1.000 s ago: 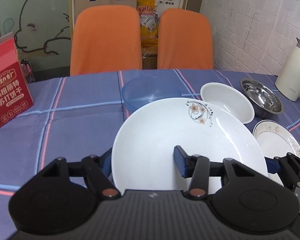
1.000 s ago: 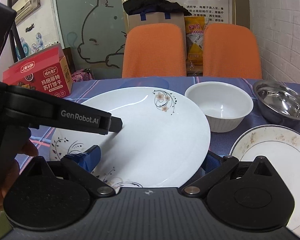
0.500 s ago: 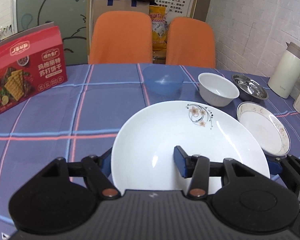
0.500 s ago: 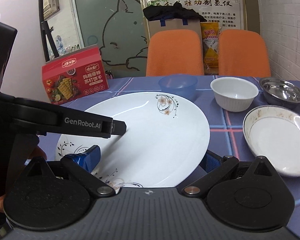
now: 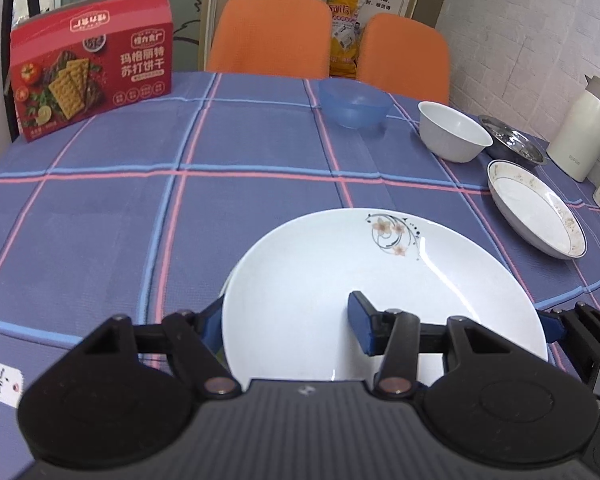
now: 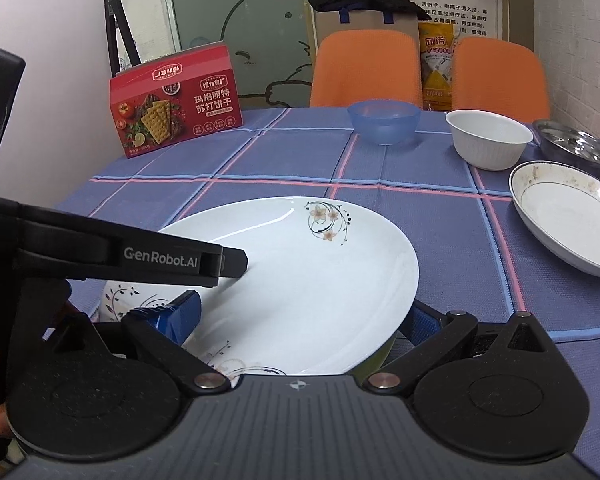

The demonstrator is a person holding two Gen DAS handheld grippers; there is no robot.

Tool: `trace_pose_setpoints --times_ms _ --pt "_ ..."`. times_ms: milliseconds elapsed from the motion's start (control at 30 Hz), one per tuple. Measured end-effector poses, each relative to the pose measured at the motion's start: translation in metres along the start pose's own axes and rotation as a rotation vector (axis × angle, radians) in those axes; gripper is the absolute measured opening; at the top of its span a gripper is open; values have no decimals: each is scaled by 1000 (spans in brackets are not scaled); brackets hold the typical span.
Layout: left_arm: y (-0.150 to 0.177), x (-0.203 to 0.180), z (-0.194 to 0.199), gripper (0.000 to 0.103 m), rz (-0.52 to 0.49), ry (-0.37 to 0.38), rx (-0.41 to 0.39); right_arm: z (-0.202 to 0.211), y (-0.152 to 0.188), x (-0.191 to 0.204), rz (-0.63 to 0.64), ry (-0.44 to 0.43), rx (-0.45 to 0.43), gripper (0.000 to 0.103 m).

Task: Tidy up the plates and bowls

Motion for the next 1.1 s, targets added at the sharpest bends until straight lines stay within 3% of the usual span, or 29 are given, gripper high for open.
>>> trace_pose_setpoints --times_ms 167,333,467,733,1100 --pt "6 2 -3 59 48 43 20 -1 4 0 38 6 6 91" --pt "1 3 10 71 37 33 -34 0 4 -2 35 -16 13 89" --pt "-6 3 22 72 34 33 -70 0 12 -4 8 -38 55 89" --pt "-8 0 24 72 32 7 -75 27 5 -12 17 -13 -19 89" --pt "-19 -9 33 73 2 -44 -118 43 10 -54 -117 13 -31 89"
Point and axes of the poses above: each gripper's, at about its wrist camera, not at the fingertips, and z roughly against the way its jaws point, x to its left, y to its underside, the point moved 10 cm from there along -z, roughly the way its jaws point, and after that the axes turned 1 degree about -y, right-handed, at the moved point
